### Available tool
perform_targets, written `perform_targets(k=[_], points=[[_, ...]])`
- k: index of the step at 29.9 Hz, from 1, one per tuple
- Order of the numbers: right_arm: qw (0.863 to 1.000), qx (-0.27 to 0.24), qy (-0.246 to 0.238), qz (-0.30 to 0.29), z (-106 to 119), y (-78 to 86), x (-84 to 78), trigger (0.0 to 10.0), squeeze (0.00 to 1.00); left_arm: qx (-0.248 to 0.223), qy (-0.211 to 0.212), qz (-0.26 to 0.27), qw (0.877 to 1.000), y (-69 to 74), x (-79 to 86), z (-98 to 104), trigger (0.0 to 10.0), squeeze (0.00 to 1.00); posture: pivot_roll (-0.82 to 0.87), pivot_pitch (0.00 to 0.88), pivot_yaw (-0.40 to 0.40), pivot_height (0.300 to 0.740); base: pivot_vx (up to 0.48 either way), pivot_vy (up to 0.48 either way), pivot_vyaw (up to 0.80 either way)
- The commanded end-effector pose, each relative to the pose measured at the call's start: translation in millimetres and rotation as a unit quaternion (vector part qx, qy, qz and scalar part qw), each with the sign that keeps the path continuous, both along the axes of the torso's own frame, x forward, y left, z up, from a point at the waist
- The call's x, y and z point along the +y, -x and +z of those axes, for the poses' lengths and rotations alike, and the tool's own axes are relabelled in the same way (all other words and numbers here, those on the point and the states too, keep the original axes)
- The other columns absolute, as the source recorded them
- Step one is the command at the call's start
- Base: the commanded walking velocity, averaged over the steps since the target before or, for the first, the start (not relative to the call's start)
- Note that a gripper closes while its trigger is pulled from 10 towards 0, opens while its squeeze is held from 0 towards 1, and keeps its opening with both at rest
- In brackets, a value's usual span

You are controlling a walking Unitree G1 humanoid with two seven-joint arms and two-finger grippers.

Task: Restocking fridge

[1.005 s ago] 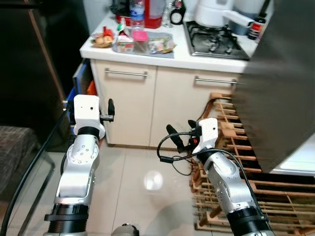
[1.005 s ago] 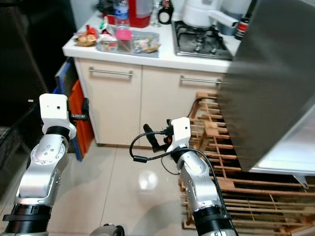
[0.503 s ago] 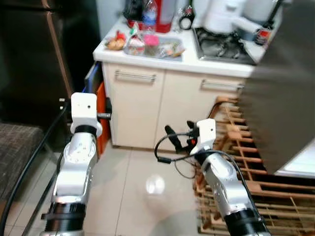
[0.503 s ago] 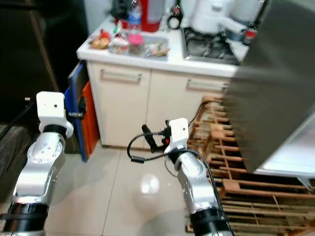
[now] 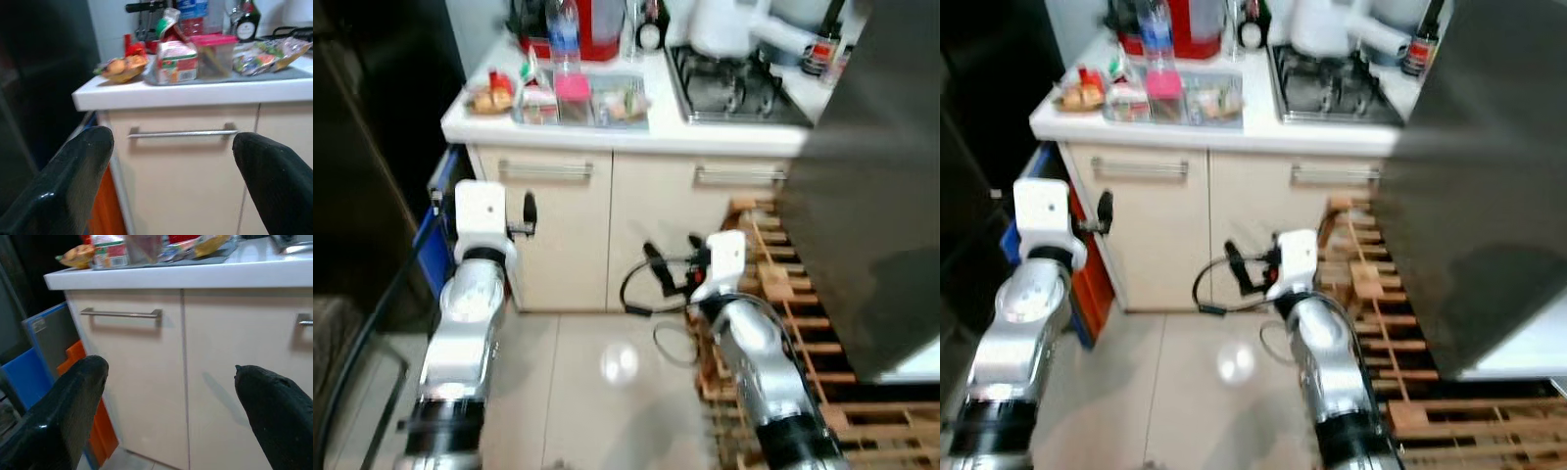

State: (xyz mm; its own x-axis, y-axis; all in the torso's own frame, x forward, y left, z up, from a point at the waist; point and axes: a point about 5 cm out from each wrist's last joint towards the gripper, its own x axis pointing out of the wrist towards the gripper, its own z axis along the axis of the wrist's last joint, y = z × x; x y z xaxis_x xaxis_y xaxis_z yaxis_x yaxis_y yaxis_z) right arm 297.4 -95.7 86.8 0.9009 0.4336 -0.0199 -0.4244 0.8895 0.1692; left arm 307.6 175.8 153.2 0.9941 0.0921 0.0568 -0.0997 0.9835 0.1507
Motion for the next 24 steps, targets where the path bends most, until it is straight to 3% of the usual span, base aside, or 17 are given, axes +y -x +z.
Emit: perform_targets(k=[1, 13, 19, 24], points=[[1.000, -0.008, 0.006, -0.013, 3.0, -2.4, -9.6, 10.0, 0.00, -0.012, 0.000, -0.014, 1.000, -1.4, -8.6, 5.9, 10.0, 0.00, -0.07, 0.000, -0.014, 0.740, 0.439, 0.000, 0.00], [1.000, -0.017, 0.011, -0.003, 4.0, -3.4, -5.1, 10.0, 0.00, -0.030, -0.007, -0.013, 0.999, -1.9, -7.8, 13.9, 10.0, 0.00, -0.06, 0.000, -0.014, 0.740, 0.440, 0.000, 0.22], [1.000, -0.015, 0.008, -0.009, 4.3, -4.0, -5.2, 10.0, 0.00, -0.038, -0.010, -0.017, 0.999, -1.8, -10.1, 17.1, 10.0, 0.00, -0.06, 0.000, -0.016, 0.740, 0.439, 0.000, 0.69], [1.000, -0.015, 0.005, -0.009, 3.9, -3.9, -5.8, 10.0, 0.00, -0.046, -0.013, -0.019, 0.999, -1.5, -11.0, 20.9, 10.0, 0.00, -0.06, 0.000, -0.016, 0.740, 0.439, 0.000, 0.00]])
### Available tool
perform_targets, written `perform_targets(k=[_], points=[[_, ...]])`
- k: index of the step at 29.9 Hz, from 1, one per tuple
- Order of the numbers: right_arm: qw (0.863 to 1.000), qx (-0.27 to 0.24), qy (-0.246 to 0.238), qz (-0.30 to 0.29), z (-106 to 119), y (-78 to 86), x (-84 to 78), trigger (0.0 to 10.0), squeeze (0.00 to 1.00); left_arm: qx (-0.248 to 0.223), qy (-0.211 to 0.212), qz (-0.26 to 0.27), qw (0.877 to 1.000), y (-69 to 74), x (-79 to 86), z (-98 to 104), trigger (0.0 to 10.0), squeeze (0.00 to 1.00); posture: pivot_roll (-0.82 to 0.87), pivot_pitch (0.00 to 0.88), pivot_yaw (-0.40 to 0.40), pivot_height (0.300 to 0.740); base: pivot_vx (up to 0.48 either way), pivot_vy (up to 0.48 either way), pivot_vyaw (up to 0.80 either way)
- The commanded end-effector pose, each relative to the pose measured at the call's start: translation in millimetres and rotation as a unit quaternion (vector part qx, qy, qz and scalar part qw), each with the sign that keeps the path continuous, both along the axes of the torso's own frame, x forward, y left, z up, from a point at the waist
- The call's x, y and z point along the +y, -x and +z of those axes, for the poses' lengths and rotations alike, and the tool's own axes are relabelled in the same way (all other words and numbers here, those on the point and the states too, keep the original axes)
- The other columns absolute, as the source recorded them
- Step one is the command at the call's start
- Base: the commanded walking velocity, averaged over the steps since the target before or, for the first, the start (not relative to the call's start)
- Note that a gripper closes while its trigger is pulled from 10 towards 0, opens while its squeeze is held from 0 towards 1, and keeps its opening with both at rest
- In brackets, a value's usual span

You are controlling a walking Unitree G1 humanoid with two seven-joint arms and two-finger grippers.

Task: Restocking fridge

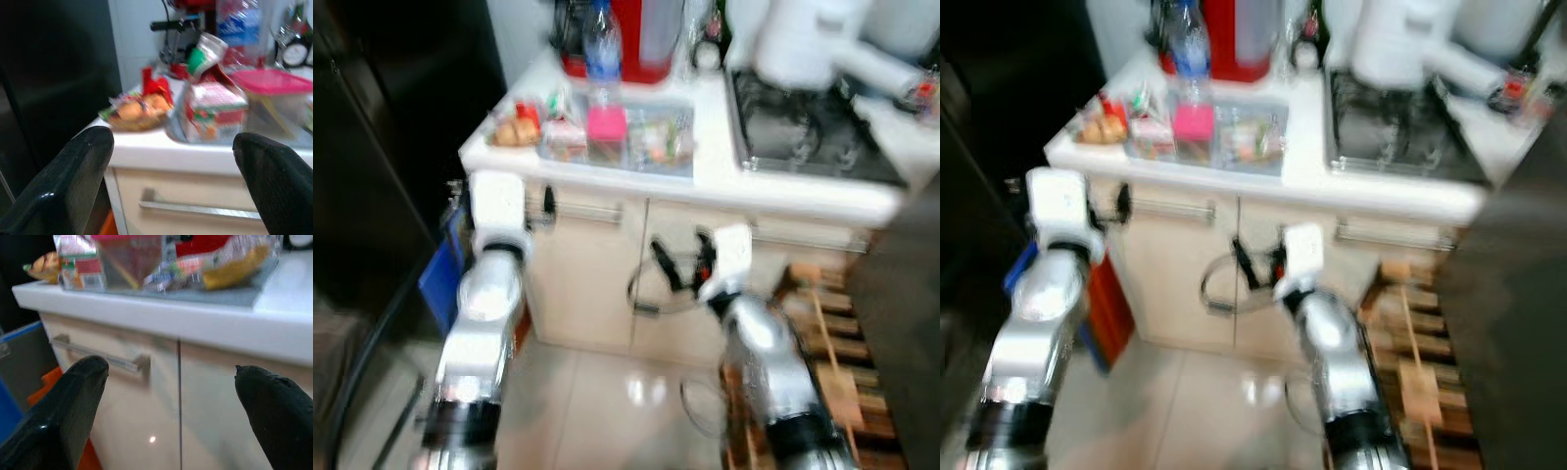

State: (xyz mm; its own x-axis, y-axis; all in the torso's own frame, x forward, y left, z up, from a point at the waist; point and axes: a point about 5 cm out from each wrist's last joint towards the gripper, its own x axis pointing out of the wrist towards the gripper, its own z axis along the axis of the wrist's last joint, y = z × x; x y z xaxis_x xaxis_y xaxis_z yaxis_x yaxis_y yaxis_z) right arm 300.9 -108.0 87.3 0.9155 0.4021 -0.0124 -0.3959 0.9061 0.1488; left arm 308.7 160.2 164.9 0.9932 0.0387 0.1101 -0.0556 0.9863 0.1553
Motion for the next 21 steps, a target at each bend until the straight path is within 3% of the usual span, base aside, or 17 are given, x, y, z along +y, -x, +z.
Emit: perform_targets(k=[1, 6, 9, 17, 20, 21], points=[[1.000, -0.007, -0.002, 0.009, 3.1, -0.1, 6.6, 10.0, 0.00, -0.023, -0.008, 0.007, 1.000, 0.0, 4.5, 10.9, 10.0, 0.00, -0.06, 0.000, -0.014, 0.740, 0.439, 0.000, 0.00], [1.000, -0.007, 0.000, 0.011, 2.3, 0.9, 6.4, 10.0, 0.00, -0.082, -0.016, -0.001, 0.996, 8.5, 3.3, 37.9, 10.0, 0.00, -0.06, 0.000, -0.014, 0.740, 0.439, 0.000, 0.00], [1.000, -0.021, 0.003, 0.016, 7.8, 5.4, 2.4, 10.0, 0.00, -0.139, -0.036, -0.020, 0.989, 10.1, 1.9, 70.1, 10.0, 0.00, -0.05, 0.000, -0.026, 0.740, 0.455, 0.000, 0.00], [0.994, -0.066, 0.015, 0.083, 28.3, 27.8, 7.2, 10.0, 0.00, -0.136, 0.004, -0.038, 0.990, -6.0, 6.9, 88.8, 10.0, 0.00, -0.06, 0.000, -0.019, 0.740, 0.461, 0.000, 0.00], [0.993, -0.026, -0.052, 0.098, 34.8, 35.1, 3.9, 10.0, 0.00, -0.147, 0.037, 0.021, 0.988, -16.8, 30.0, 111.4, 10.0, 0.00, -0.08, 0.000, -0.010, 0.740, 0.417, 0.000, 0.00], [0.993, -0.026, -0.052, 0.098, 34.8, 35.1, 3.9, 10.0, 0.00, -0.147, 0.037, 0.021, 0.988, -16.8, 30.0, 111.4, 10.0, 0.00, -0.08, 0.000, -0.010, 0.740, 0.292, 0.000, 0.00]])
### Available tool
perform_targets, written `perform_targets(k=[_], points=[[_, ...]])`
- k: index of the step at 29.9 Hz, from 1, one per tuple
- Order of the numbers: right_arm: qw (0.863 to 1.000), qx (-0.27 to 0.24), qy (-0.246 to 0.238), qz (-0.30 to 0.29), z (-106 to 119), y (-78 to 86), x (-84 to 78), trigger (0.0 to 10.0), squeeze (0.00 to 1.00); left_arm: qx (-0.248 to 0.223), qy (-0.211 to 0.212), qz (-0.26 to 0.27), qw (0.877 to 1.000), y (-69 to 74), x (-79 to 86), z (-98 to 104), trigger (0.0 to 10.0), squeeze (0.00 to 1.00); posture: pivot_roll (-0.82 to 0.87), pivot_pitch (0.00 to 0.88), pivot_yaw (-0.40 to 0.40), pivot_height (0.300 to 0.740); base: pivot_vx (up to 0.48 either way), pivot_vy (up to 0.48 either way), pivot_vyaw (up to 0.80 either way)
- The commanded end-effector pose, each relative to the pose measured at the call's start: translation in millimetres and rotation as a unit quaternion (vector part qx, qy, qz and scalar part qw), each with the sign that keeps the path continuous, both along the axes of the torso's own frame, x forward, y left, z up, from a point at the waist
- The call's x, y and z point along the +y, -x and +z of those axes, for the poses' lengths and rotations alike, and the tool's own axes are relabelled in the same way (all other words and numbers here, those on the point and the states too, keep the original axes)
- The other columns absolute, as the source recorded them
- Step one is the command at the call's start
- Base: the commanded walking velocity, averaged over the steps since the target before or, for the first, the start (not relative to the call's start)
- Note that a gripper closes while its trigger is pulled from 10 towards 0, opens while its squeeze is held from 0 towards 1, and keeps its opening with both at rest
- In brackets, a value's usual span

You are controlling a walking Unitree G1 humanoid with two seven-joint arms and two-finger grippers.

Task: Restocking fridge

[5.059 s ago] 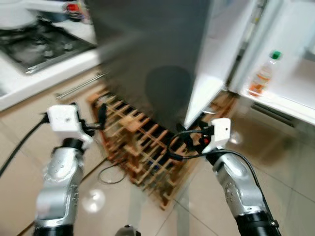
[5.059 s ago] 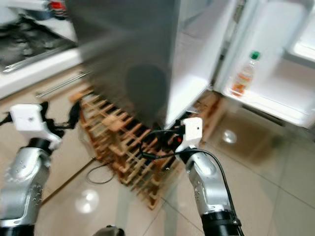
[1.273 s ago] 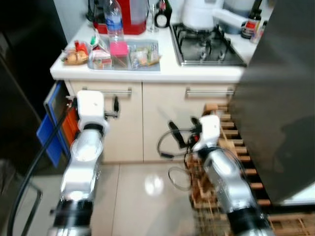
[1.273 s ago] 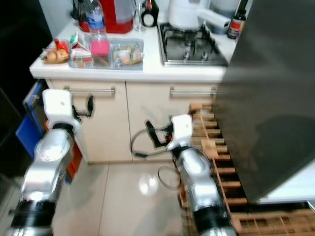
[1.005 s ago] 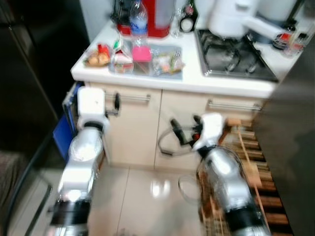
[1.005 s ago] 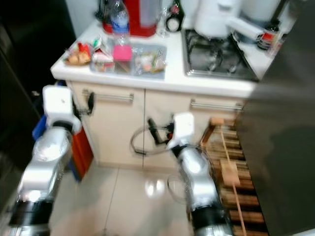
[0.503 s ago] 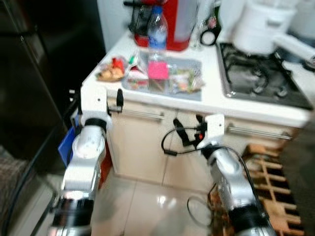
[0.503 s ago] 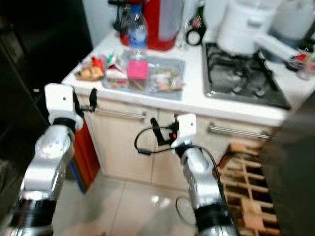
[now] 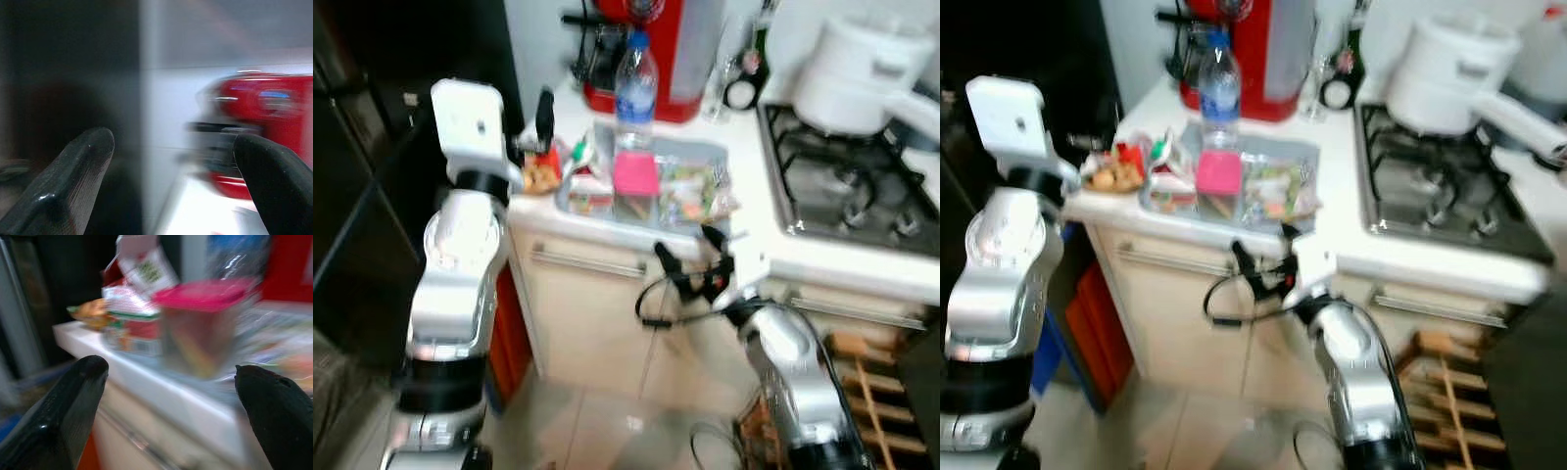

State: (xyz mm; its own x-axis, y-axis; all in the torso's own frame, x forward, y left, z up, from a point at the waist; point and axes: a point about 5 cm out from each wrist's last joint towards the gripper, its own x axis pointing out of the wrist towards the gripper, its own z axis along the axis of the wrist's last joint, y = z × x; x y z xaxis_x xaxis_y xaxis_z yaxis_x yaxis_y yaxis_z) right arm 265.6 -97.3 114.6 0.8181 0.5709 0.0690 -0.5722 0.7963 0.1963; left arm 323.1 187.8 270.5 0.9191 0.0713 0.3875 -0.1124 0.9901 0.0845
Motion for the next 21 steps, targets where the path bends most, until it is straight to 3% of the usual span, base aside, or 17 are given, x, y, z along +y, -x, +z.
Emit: perform_targets(k=[1, 5, 6, 9, 11, 12, 15, 21], points=[[1.000, -0.001, -0.018, 0.020, 13.9, 2.5, -4.7, 10.0, 0.00, -0.011, 0.023, 0.008, 1.000, -9.1, 9.2, 20.4, 10.0, 0.00, -0.08, 0.000, -0.008, 0.740, 0.000, 0.000, 0.00], [0.999, -0.008, -0.017, 0.047, 24.2, 6.9, -1.2, 10.0, 0.00, -0.034, 0.034, -0.030, 0.998, -25.3, 18.8, 57.0, 10.0, 0.00, -0.08, 0.000, -0.007, 0.740, 0.000, 0.000, 0.00], [0.998, -0.010, -0.026, 0.058, 28.6, 7.1, 2.1, 10.0, 0.00, -0.015, 0.034, -0.040, 0.999, -35.0, 20.6, 61.9, 10.0, 0.00, -0.09, 0.000, 0.000, 0.740, 0.000, 0.000, 0.00], [0.991, -0.036, -0.029, 0.126, 50.0, 11.5, 17.5, 10.0, 0.00, 0.081, 0.053, -0.053, 0.994, -60.9, 25.7, 53.3, 10.0, 0.00, -0.10, 0.000, 0.012, 0.740, 0.000, 0.000, 0.00], [0.985, -0.046, -0.023, 0.162, 65.1, 14.5, 18.1, 10.0, 0.00, 0.138, 0.054, -0.071, 0.986, -71.9, 23.6, 41.3, 10.0, 0.00, -0.10, 0.000, 0.012, 0.740, 0.000, 0.000, 0.00], [0.985, -0.046, -0.023, 0.162, 65.1, 14.5, 18.1, 10.0, 0.00, 0.138, 0.054, -0.071, 0.986, -71.9, 23.6, 41.3, 10.0, 0.00, -0.10, 0.000, 0.012, 0.740, 0.000, 0.000, 0.00], [0.983, -0.030, -0.010, 0.179, 68.1, 23.3, 1.5, 10.0, 0.00, 0.196, 0.056, -0.102, 0.974, -79.4, 18.0, 24.4, 10.0, 0.00, -0.12, 0.000, 0.017, 0.740, 0.000, 0.000, 0.00], [0.978, -0.010, -0.003, 0.209, 72.0, 33.4, -5.7, 10.0, 0.00, 0.240, 0.059, -0.152, 0.957, -83.0, 13.7, 15.3, 10.0, 0.00, -0.13, 0.000, 0.027, 0.740, 0.000, 0.000, 0.00]])
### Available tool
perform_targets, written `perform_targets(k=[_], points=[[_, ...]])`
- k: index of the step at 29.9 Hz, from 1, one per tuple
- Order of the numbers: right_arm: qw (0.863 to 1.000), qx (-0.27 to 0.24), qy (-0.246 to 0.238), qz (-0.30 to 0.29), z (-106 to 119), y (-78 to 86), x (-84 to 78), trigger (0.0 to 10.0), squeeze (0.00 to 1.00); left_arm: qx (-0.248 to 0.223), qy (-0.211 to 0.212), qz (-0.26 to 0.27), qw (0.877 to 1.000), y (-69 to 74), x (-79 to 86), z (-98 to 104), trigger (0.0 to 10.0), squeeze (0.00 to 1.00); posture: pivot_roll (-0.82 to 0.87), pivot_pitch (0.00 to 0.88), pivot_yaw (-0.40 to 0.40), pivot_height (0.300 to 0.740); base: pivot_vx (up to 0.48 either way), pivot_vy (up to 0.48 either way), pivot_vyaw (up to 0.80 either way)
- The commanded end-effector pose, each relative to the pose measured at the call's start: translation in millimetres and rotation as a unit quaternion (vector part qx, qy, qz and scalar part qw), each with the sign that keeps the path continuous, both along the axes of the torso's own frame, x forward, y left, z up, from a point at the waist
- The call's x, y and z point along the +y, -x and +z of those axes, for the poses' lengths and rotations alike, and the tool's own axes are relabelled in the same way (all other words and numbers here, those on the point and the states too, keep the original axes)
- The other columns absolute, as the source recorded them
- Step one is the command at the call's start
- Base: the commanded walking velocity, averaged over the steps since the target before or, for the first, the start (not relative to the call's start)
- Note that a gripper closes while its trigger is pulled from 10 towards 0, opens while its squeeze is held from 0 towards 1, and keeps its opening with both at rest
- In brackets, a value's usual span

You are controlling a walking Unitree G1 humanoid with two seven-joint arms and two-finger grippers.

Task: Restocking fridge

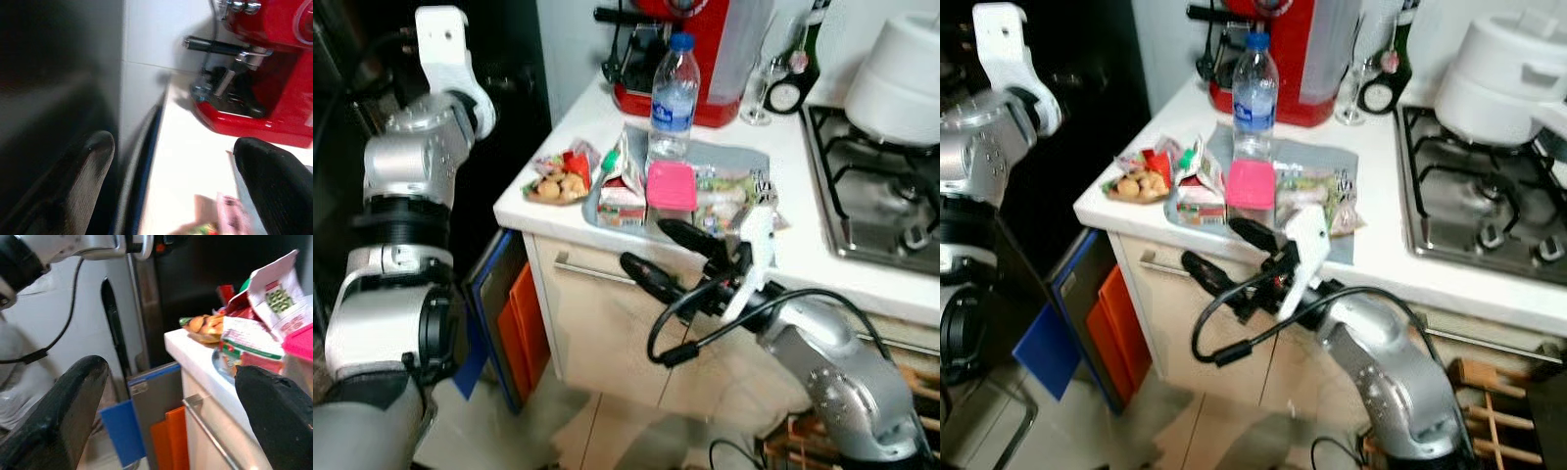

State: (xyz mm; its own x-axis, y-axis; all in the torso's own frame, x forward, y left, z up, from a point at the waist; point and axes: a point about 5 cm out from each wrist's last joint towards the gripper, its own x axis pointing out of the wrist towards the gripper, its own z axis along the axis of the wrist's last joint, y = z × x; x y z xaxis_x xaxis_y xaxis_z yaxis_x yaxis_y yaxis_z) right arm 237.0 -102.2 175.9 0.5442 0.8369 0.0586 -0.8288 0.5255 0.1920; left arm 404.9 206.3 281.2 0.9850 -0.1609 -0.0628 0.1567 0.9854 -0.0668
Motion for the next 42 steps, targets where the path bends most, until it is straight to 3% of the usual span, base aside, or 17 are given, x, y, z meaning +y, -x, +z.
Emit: perform_targets(k=[1, 2, 7, 8, 13, 23, 31, 34, 36, 39, 40, 42], points=[[0.999, -0.004, -0.015, 0.030, 12.8, 6.5, -0.2, 10.0, 0.00, 0.022, 0.000, -0.043, 0.999, -1.0, -6.4, 1.3, 10.0, 0.00, -0.13, 0.000, 0.033, 0.740, 0.000, 0.000, 0.00], [0.999, 0.002, -0.020, 0.041, 14.5, 7.6, 0.8, 10.0, 0.00, 0.042, 0.011, -0.068, 0.997, 0.1, -9.0, -3.6, 10.0, 0.00, -0.13, 0.000, 0.034, 0.740, 0.000, 0.000, 0.00], [0.998, 0.011, -0.018, 0.053, 13.2, 6.7, 2.3, 10.0, 0.00, 0.069, 0.016, -0.092, 0.993, 2.2, -11.5, -13.3, 10.0, 0.00, -0.12, 0.000, 0.031, 0.740, 0.000, 0.000, 0.00], [0.997, 0.022, -0.017, 0.067, 11.0, 5.8, 3.4, 10.0, 0.00, 0.101, 0.017, -0.107, 0.989, 7.3, -11.8, -27.2, 10.0, 0.00, -0.11, 0.000, 0.026, 0.740, 0.000, 0.000, 0.00], [0.995, 0.038, -0.020, 0.089, 10.8, 7.5, 3.3, 10.0, 0.00, 0.157, 0.041, -0.150, 0.975, 27.5, -15.7, -46.7, 10.0, 0.00, -0.09, 0.000, 0.014, 0.740, 0.000, 0.000, 0.00], [0.990, 0.049, -0.031, 0.130, 11.8, 8.1, 12.7, 10.0, 0.00, 0.182, 0.049, -0.169, 0.967, 42.8, -29.3, -60.4, 10.0, 0.00, -0.06, 0.000, -0.001, 0.740, 0.000, 0.000, 0.00], [0.988, 0.048, -0.026, 0.141, 12.9, 7.0, 12.6, 10.0, 0.00, 0.168, 0.023, -0.149, 0.974, 33.0, -31.4, -66.2, 10.0, 0.00, -0.07, 0.000, -0.002, 0.740, 0.000, 0.000, 0.00], [0.989, 0.051, -0.025, 0.138, 11.0, 7.8, 12.8, 10.0, 0.00, 0.173, -0.020, -0.119, 0.977, 28.3, -25.8, -81.6, 10.0, 0.00, -0.09, 0.000, 0.000, 0.740, 0.000, 0.000, 0.00], [0.989, 0.053, -0.027, 0.135, 11.0, 8.6, 11.6, 10.0, 0.00, 0.159, -0.059, -0.106, 0.980, 28.2, -24.3, -82.2, 10.0, 0.00, -0.10, 0.000, 0.006, 0.740, 0.000, 0.000, 0.00], [0.990, 0.055, -0.028, 0.130, 10.7, 9.0, 8.7, 10.0, 0.00, 0.136, -0.084, -0.102, 0.982, 29.8, -24.6, -77.4, 10.0, 0.00, -0.11, 0.000, 0.008, 0.740, 0.000, 0.000, 0.00], [0.990, 0.059, -0.026, 0.122, 8.5, 7.2, 5.2, 10.0, 0.00, 0.104, -0.086, -0.110, 0.985, 33.3, -25.7, -66.4, 10.0, 1.00, -0.11, 0.000, 0.008, 0.740, 0.000, 0.000, 0.00], [0.991, 0.061, -0.025, 0.114, 7.0, 5.5, 3.3, 10.0, 0.00, 0.074, -0.090, -0.112, 0.987, 35.2, -25.9, -57.3, 10.0, 1.00, -0.11, 0.000, 0.004, 0.740, 0.000, 0.000, 0.00]])
